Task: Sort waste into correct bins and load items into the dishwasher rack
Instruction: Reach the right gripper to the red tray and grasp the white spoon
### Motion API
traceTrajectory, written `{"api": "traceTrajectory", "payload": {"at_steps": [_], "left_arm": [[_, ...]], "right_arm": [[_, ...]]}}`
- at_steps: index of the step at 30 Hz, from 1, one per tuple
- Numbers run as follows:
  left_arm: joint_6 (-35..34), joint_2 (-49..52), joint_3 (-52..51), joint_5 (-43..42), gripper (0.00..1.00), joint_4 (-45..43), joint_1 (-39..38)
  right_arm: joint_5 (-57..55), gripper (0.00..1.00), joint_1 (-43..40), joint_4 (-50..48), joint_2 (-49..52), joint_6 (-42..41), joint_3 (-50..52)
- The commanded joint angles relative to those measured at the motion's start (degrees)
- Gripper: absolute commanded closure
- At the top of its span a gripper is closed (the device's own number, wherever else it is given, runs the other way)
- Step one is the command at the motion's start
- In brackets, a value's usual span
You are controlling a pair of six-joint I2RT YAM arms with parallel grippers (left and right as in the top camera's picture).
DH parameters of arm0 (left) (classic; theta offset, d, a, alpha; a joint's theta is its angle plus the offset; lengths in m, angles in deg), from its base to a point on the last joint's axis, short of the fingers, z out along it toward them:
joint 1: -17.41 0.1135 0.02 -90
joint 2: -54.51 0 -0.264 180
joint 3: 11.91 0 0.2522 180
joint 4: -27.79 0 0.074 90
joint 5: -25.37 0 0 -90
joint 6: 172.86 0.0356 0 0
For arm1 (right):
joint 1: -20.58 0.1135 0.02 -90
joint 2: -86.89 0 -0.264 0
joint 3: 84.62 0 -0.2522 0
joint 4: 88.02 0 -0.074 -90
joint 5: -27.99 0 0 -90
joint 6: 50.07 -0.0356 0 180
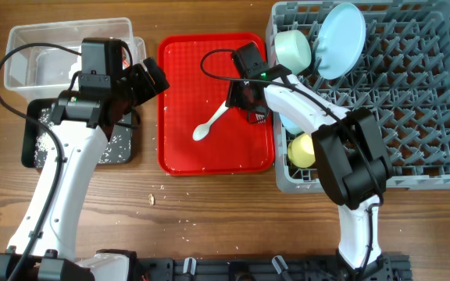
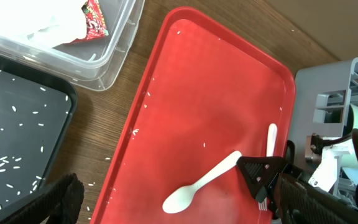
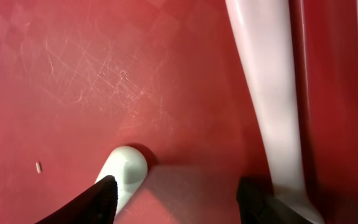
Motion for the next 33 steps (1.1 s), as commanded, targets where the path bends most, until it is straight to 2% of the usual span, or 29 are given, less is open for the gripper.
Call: {"api": "traceTrajectory", "payload": {"at_steps": [1,5,12,20,23,26,31,33], "left_arm": [[0.24,0.55,0.37,-0.46,0.00,0.02,0.31],[0.24,0.55,0.37,-0.46,0.00,0.02,0.31],[0.24,0.55,0.37,-0.46,0.00,0.02,0.31],[0.24,0.55,0.37,-0.46,0.00,0.02,0.31],[0.24,0.55,0.37,-0.46,0.00,0.02,0.31],[0.24,0.55,0.37,-0.46,0.00,0.02,0.31],[0.24,0.55,0.37,-0.46,0.00,0.02,0.31],[0.24,0.55,0.37,-0.46,0.00,0.02,0.31]], "right_arm": [[0.70,0.37,-0.17,0.07,1.46,-1.55,-0.24],[6.86,0.37,2.23,1.03,1.46,-1.44,-0.24],[6.99,0.36,10.84,1.57,1.62,-4.74,-0.24],[13.14,0.37,12.00,2.12,5.88,-9.14,-0.24],[13.22,0.46,12.00,1.29,6.12,-9.11,-0.24],[13.11,0.50,11.98,1.38,6.12,-9.01,-0.24],[12.39,0.66,11.98,1.29,6.14,-9.09,-0.24],[12.20,0.67,11.98,1.14,6.14,-9.14,-0.24]]}}
